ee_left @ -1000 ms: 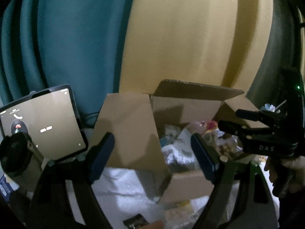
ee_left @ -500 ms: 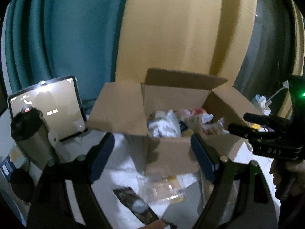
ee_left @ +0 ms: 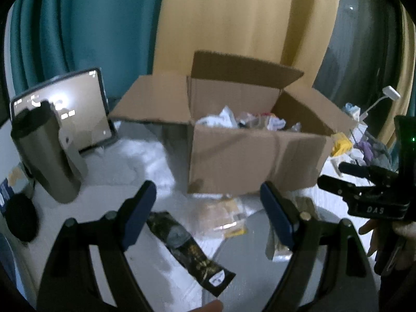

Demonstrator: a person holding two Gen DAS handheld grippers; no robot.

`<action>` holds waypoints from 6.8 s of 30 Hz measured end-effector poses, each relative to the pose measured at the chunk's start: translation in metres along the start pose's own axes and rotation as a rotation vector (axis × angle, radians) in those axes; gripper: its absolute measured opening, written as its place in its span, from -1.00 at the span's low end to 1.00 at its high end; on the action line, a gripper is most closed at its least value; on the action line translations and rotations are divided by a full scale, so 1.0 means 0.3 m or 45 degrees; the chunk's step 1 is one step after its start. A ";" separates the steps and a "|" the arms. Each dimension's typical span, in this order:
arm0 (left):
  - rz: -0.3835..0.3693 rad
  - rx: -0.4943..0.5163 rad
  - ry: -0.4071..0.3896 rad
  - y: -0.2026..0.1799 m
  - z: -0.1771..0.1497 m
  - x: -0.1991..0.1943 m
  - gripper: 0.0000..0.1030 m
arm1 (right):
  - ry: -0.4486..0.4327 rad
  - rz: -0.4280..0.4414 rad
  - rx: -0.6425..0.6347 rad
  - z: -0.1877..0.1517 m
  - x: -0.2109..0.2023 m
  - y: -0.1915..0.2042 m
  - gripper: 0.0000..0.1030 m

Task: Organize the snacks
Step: 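Move both grippers back toward the black snack bag and cracker packet, then grasp the black snack bag with the left gripper while the right grasps the clear cracker packet, then lift and carry both packets over the cardboard box, then lower both packets into the box and open both grippers, then move the right gripper back to the clear bread packet on the table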

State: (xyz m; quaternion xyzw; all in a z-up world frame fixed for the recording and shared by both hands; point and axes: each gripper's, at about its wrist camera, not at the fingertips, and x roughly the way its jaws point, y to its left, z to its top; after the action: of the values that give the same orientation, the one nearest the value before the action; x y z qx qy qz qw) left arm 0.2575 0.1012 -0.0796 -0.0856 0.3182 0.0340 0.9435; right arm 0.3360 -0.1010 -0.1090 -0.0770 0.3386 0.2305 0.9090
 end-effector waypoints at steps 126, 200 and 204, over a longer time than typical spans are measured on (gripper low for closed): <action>-0.002 0.192 -0.174 -0.153 0.093 -0.155 -0.44 | -0.152 0.153 -0.143 0.042 -0.232 -0.022 0.58; 0.015 0.032 -0.110 0.115 0.071 0.034 0.47 | -0.068 -0.026 -0.155 0.117 0.034 0.127 0.67; 0.037 0.021 -0.050 0.141 -0.016 0.058 0.47 | -0.002 -0.050 -0.169 0.026 0.028 0.142 0.67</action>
State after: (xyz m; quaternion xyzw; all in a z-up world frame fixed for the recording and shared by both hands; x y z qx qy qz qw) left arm 0.2635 0.1421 -0.0997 -0.0726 0.3012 0.0469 0.9496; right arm 0.3260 -0.0582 -0.1080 -0.1436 0.3203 0.2348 0.9065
